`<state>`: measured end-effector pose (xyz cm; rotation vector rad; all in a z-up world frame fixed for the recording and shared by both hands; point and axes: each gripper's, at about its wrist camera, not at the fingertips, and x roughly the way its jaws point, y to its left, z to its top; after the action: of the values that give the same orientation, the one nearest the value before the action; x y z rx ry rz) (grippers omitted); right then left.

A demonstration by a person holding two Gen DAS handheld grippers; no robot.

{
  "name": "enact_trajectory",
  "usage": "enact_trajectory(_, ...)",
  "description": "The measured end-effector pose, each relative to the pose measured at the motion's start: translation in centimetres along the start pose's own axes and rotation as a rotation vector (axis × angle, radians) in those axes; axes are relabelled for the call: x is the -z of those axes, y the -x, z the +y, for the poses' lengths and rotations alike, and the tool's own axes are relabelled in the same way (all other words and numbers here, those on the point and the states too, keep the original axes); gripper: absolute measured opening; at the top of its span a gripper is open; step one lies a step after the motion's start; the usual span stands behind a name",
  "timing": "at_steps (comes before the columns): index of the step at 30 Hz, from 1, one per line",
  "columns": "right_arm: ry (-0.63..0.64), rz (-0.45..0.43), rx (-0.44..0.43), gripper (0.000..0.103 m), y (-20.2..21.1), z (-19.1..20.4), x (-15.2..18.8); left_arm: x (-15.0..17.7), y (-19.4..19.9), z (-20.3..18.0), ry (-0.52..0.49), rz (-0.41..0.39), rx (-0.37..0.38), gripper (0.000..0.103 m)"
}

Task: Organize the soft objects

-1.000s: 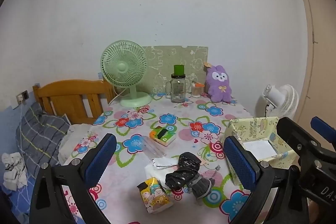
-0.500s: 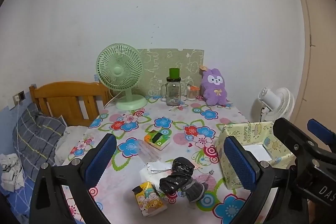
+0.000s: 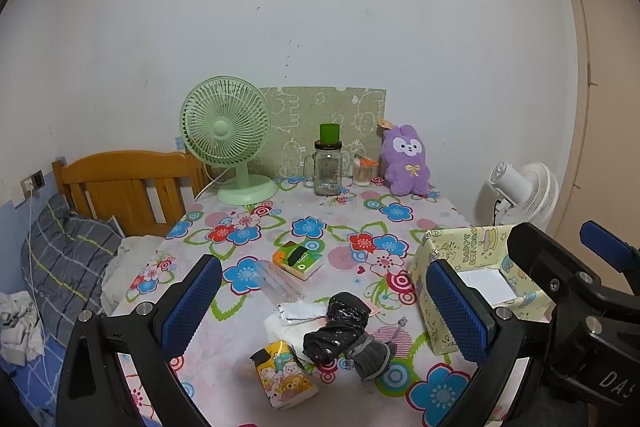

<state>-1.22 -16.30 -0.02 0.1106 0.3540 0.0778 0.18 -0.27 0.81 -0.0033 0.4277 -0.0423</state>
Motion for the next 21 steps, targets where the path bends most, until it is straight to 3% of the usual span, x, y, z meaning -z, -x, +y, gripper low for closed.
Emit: enact_trajectory(21,-0.003,0.014,-0.001,0.103,-0.45,0.15,-0.10,0.11,-0.17,-0.46,-0.009,-0.006,0.005,0.103)
